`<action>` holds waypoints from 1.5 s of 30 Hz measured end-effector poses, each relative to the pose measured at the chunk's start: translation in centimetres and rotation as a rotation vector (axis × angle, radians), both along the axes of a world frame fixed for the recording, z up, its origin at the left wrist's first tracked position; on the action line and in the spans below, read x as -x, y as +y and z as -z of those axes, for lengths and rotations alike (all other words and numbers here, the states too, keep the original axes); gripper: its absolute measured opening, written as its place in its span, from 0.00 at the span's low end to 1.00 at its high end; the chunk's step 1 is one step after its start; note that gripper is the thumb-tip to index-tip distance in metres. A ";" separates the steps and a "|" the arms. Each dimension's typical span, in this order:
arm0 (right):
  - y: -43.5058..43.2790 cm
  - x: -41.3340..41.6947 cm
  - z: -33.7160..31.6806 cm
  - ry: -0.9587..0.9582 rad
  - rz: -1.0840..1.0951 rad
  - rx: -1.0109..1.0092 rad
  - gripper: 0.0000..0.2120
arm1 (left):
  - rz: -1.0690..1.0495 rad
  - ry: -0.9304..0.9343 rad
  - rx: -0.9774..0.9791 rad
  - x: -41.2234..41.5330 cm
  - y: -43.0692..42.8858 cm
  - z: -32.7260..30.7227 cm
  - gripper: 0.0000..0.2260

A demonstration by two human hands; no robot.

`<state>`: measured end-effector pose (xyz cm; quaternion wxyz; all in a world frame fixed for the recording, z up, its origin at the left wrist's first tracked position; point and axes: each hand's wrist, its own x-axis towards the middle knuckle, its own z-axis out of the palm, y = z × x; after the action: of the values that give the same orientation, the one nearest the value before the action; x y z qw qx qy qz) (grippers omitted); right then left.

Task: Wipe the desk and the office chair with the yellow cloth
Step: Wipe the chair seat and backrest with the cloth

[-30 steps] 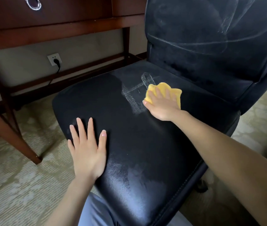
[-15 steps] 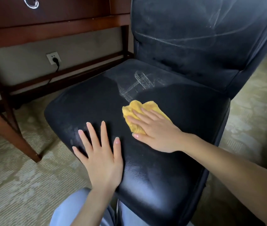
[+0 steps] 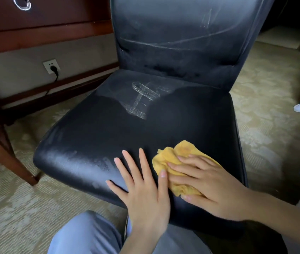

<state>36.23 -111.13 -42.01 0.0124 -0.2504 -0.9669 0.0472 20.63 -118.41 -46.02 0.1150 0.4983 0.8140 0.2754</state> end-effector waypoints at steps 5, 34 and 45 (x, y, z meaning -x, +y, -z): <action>-2.8 -3.9 2.0 -0.095 0.009 -0.229 0.27 | 0.037 -0.011 -0.134 0.9 0.6 -1.2 0.30; -0.2 2.7 2.2 -0.124 -0.206 -0.344 0.24 | -0.487 -0.088 0.147 19.2 4.3 -1.1 0.32; -0.6 5.2 2.3 -0.031 0.033 -0.257 0.26 | -0.366 -0.069 0.089 14.4 -0.3 -1.2 0.33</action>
<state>30.99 -111.70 -44.34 0.0304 -0.2632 -0.9608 -0.0811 6.20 -118.74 -44.84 0.1126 0.3268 0.8979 0.2725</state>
